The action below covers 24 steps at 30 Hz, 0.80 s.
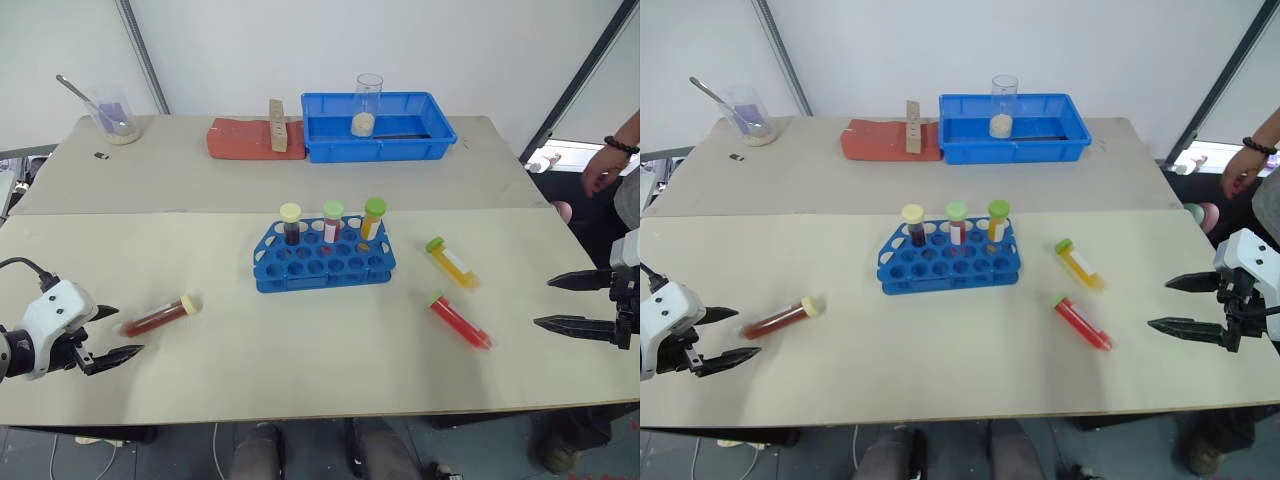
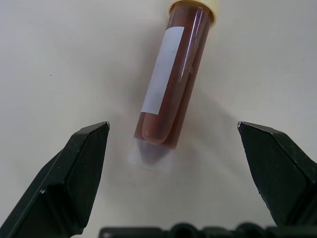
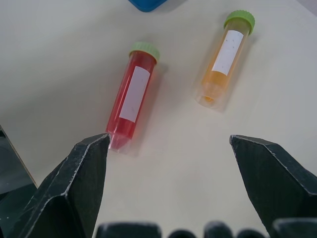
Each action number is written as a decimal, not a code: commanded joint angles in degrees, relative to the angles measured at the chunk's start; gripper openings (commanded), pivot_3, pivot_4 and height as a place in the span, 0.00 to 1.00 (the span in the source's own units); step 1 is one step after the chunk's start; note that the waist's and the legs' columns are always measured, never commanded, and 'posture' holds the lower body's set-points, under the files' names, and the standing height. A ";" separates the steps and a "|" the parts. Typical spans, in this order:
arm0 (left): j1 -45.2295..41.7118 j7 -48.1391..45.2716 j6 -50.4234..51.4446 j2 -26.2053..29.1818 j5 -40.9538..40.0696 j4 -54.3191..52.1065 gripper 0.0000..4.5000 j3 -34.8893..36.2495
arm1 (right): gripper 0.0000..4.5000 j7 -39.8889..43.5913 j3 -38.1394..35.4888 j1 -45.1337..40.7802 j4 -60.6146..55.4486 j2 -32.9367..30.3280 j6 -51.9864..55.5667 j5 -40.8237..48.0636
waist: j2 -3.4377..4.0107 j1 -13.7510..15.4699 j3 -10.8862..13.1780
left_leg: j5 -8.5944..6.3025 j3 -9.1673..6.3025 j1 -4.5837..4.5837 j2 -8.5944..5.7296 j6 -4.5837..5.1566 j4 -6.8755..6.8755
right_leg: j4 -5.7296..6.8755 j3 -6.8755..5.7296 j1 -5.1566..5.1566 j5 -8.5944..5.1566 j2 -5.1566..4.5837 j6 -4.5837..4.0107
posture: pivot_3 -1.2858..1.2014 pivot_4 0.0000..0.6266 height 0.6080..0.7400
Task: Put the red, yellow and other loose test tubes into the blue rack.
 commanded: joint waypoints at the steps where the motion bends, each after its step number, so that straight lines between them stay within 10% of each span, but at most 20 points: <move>1: -0.16 0.20 -0.51 0.63 0.13 -0.93 0.99 2.28 | 0.96 0.28 -2.18 -0.15 -0.62 -1.00 -1.24 0.09 | 0.00 0.01 0.00 | 0.00 0.00 0.00 0.00 0.00 0.00 | 0.00 0.00 0.00 0.00 0.00 0.00 | 0.52 0.24 1.00; 24: -16.83 -0.21 14.06 0.81 -16.63 -18.00 0.99 -3.26 | 0.96 -3.87 1.58 -8.74 -5.25 -0.78 6.33 4.25 | 0.00 -0.11 0.00 | 0.01 0.00 0.02 -0.02 0.00 0.00 | 0.05 0.02 0.04 0.02 0.03 0.04 | 0.52 0.24 1.00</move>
